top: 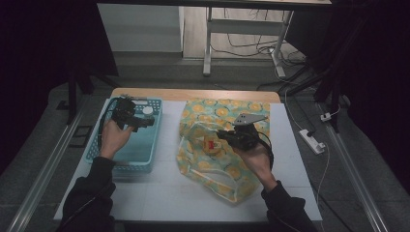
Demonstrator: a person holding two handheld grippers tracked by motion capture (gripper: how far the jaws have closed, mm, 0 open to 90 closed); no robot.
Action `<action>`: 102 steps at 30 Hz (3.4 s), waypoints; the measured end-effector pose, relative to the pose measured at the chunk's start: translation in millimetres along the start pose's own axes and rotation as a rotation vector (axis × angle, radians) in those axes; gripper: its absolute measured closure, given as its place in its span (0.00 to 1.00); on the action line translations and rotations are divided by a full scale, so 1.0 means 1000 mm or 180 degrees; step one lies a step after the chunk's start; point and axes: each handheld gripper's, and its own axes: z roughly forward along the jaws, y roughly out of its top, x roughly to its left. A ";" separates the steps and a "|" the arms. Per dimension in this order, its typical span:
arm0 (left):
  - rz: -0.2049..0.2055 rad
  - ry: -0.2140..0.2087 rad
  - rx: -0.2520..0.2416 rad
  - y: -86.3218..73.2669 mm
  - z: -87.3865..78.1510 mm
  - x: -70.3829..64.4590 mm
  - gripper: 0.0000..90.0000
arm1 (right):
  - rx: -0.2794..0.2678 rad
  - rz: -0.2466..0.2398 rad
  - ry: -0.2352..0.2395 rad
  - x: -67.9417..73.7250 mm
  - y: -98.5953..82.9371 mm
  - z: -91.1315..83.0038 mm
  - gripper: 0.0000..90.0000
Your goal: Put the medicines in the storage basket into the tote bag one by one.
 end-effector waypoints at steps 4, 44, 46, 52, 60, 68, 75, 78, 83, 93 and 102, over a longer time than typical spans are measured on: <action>-0.0009 0.0047 0.0021 0.006 0.007 0.007 0.00 | 0.0001 0.0004 0.0000 0.000 0.000 0.000 0.99; -0.0306 0.0484 0.0572 0.037 0.061 0.024 0.56 | 0.0025 -0.0013 0.0002 0.000 -0.001 0.000 0.99; -0.0290 0.0485 0.0573 0.037 0.059 0.023 0.56 | 0.0020 -0.0015 0.0001 0.000 -0.001 0.000 0.99; -0.0267 0.0423 0.0473 0.037 0.043 0.019 0.56 | 0.0018 -0.0008 -0.0004 -0.001 -0.002 0.000 0.99; -0.0161 0.0349 0.0355 0.029 0.022 0.013 0.56 | 0.0023 -0.0015 -0.0011 0.000 -0.002 0.001 0.99; -0.0009 0.0177 0.0239 0.021 -0.001 0.001 0.56 | 0.0037 -0.0019 -0.0005 0.000 -0.002 0.002 0.99; 0.0127 0.0058 0.0158 0.016 -0.017 -0.012 0.56 | 0.0042 -0.0016 -0.0009 0.000 -0.003 0.002 0.99; 0.0178 -0.0017 0.0118 0.014 -0.022 -0.018 0.56 | 0.0045 -0.0018 -0.0014 -0.001 -0.003 0.002 0.99; 0.0268 -0.0107 0.0060 0.012 -0.029 -0.030 0.56 | 0.0038 -0.0011 -0.0014 -0.001 -0.003 0.002 0.99; 0.0400 -0.0238 0.0007 0.008 -0.042 -0.053 0.56 | 0.0035 -0.0010 -0.0012 -0.001 -0.003 0.002 0.99; 0.0596 -0.0373 -0.0051 0.004 -0.048 -0.079 0.56 | 0.0029 -0.0001 -0.0019 -0.002 -0.003 0.001 0.99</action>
